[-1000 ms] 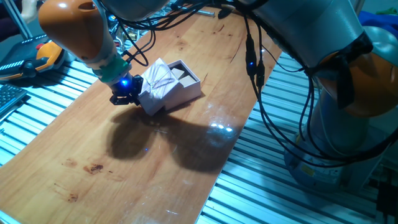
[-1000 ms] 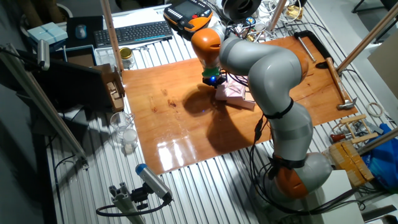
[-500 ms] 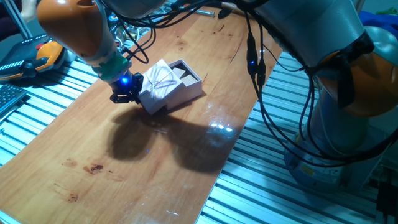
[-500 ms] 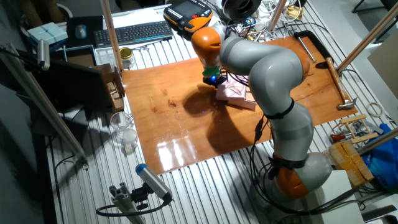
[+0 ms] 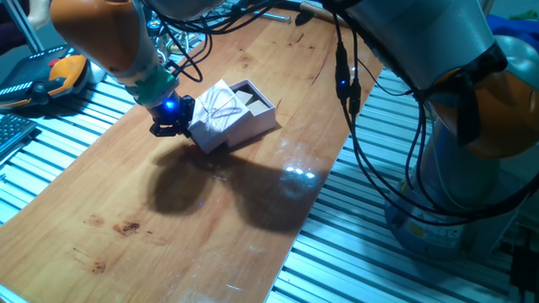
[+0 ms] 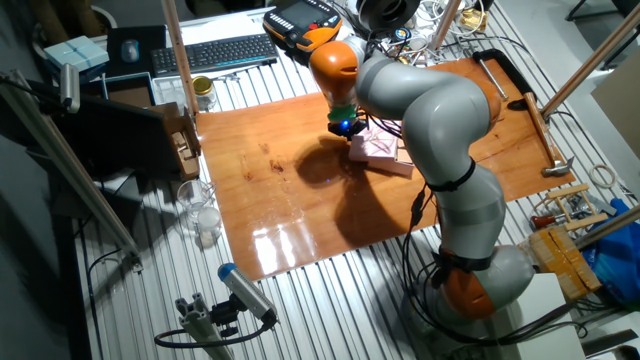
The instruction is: Slide the outer casing onto the gift box
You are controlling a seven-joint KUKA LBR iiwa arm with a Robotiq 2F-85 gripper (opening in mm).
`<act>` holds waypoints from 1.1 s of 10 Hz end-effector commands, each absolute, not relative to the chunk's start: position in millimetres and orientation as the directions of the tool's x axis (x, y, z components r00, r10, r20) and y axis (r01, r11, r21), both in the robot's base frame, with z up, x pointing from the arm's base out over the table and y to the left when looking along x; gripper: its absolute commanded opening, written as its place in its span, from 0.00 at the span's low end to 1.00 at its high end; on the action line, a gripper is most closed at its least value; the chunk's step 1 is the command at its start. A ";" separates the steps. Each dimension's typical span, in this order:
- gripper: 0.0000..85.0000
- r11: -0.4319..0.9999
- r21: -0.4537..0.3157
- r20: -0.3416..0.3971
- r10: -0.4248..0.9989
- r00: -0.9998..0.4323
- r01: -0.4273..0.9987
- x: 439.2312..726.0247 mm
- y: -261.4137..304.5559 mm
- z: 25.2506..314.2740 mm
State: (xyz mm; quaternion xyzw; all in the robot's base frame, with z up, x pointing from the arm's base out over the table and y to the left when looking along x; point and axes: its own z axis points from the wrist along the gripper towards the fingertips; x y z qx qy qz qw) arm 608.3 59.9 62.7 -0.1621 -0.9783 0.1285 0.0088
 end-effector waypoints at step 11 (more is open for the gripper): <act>0.00 0.917 -0.248 -0.028 0.315 -0.949 0.312 607.7 61.8 61.6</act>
